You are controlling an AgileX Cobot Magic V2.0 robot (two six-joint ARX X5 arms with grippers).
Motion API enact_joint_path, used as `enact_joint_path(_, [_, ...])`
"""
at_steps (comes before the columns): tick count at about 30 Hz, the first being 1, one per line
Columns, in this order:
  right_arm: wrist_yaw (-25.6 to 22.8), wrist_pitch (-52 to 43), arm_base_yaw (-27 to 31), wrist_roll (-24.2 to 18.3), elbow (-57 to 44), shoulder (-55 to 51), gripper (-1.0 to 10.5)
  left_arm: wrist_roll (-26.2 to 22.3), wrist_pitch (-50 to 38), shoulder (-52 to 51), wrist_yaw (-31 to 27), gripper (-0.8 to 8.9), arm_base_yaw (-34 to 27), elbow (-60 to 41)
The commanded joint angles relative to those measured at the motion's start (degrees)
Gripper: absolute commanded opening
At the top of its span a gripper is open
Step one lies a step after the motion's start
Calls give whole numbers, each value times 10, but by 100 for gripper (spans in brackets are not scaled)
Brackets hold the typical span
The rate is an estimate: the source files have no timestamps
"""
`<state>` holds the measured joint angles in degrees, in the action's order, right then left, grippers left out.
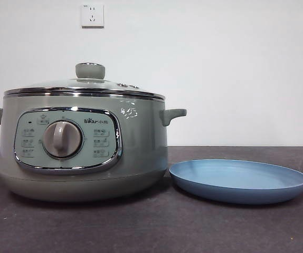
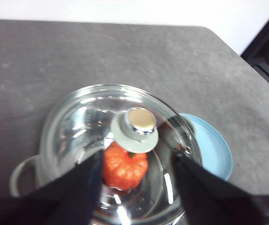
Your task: Take the pumpkin out from the steamer,put the pumpkin in the blue plate,close the lid
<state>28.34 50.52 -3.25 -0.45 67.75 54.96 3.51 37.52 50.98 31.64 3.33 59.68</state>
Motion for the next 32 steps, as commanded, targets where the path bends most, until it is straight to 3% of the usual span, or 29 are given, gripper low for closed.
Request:
enact_joint_path(1, [1, -4, -11, 3, 2, 3, 504, 0, -9, 25, -6, 415, 26, 7])
enact_joint_path(17, [1, -2, -41, 5, 2, 29, 504, -14, -33, 221, -232, 409, 224, 99])
enact_joint_path(23, [0, -3, -41, 5, 2, 31, 504, -23, -50, 277, -273, 409, 242, 99])
enact_joint_path(32, [0, -3, -41, 5, 2, 32, 504, -28, -74, 313, -272, 408, 245, 99])
